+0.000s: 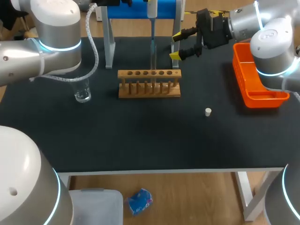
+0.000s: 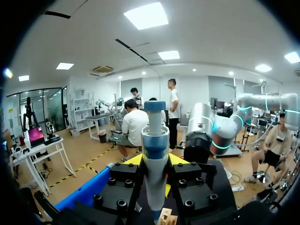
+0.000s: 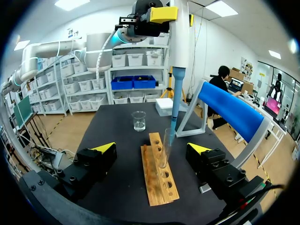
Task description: Invert the test tube, pick up the pipette, mount the tip to pipette, aspirate from beaker and dispense into the tube, eject the tip, return the pipette, and cap with the stopper.
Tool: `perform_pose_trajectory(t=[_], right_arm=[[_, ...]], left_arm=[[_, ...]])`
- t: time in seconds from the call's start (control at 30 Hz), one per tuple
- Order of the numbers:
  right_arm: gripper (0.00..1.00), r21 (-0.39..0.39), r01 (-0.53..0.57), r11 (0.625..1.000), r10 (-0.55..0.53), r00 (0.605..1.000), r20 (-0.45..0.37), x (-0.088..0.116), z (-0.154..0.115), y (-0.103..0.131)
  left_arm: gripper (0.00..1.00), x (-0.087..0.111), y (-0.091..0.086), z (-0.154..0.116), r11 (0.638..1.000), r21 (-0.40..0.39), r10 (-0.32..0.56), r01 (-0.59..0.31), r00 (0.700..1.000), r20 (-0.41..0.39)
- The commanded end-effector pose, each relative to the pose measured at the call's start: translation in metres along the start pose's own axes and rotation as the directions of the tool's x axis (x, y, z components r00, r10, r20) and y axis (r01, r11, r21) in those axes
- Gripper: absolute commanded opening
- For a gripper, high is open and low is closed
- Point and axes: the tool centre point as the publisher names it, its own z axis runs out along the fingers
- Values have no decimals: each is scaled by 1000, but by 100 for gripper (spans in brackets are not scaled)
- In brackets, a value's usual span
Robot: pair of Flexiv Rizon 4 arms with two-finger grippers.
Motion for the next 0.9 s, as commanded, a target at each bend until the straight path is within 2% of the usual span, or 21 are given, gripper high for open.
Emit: perform_pose_trajectory(t=[0.03, 0.9], right_arm=[[100, 0, 1, 1000, -1, 1000, 1, 0, 0, 0], [100, 0, 1, 1000, -1, 1000, 1, 0, 0, 0]], left_arm=[[0, 0, -4, 1, 1000, -6, 3, -3, 1000, -2], [0, 8, -16, -3, 1000, -17, -12, 12, 1000, -19]])
